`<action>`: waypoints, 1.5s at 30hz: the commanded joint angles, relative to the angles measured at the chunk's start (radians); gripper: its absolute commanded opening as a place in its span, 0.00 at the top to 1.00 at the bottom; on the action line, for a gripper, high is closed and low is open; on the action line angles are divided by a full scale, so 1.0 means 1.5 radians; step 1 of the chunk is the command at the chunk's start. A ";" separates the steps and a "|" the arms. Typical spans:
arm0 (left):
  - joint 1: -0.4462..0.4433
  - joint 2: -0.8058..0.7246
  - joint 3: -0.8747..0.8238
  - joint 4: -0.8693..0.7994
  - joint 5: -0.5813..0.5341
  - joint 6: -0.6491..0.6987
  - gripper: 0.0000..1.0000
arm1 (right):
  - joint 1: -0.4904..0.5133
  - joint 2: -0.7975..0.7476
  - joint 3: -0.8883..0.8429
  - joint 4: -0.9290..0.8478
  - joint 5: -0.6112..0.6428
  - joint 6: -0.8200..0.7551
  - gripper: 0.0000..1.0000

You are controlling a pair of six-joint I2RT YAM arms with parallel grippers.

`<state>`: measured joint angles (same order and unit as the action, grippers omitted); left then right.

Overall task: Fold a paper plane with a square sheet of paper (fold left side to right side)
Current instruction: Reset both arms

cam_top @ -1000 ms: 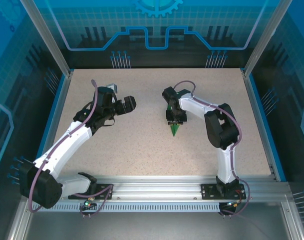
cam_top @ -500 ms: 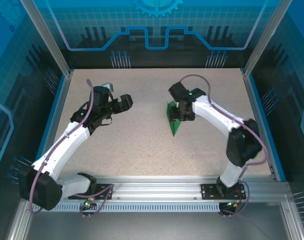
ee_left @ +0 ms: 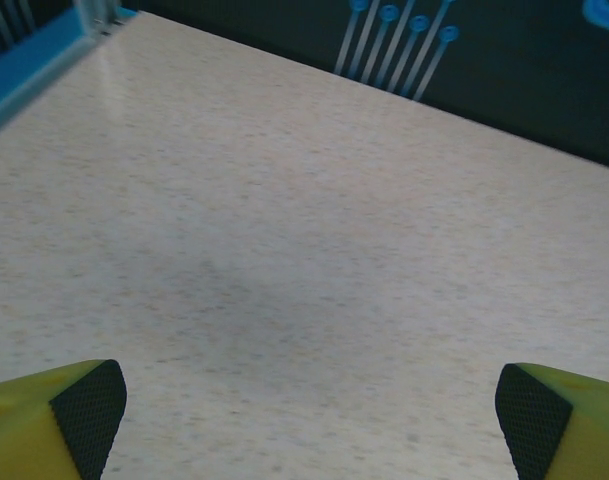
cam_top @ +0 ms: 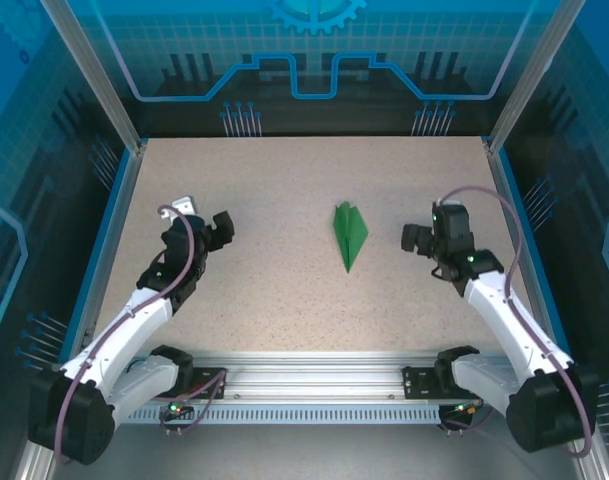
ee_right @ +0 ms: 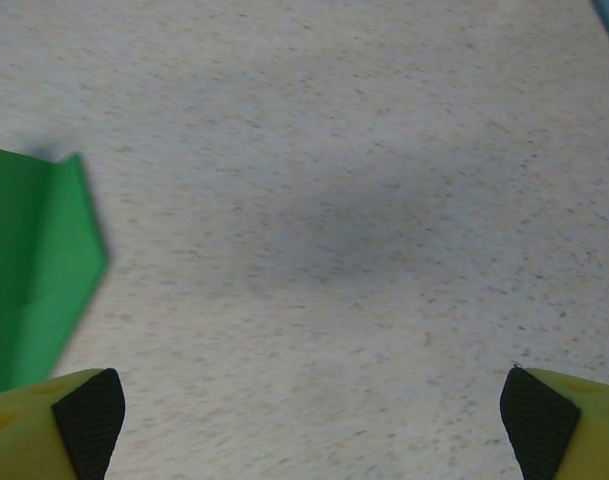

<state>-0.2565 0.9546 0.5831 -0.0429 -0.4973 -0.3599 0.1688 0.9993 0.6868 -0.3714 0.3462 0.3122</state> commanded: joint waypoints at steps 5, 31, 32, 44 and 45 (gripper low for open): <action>0.018 0.058 -0.066 0.150 -0.067 0.141 0.01 | -0.059 0.004 -0.188 0.360 -0.008 -0.095 0.00; 0.168 0.372 -0.111 0.544 0.309 0.245 0.01 | -0.078 0.335 -0.167 0.741 -0.206 -0.214 0.00; 0.175 0.373 -0.110 0.547 0.309 0.235 0.01 | -0.078 0.338 -0.170 0.750 -0.206 -0.214 0.00; 0.175 0.374 -0.110 0.547 0.307 0.236 0.01 | -0.073 0.337 -0.170 0.747 -0.200 -0.217 0.00; 0.176 0.374 -0.111 0.547 0.307 0.236 0.01 | -0.073 0.337 -0.170 0.746 -0.200 -0.217 0.00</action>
<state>0.0002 1.5158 0.4046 0.7792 -0.0505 0.0013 0.0662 1.5028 0.4164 0.7197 0.0589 -0.0013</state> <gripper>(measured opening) 0.986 0.997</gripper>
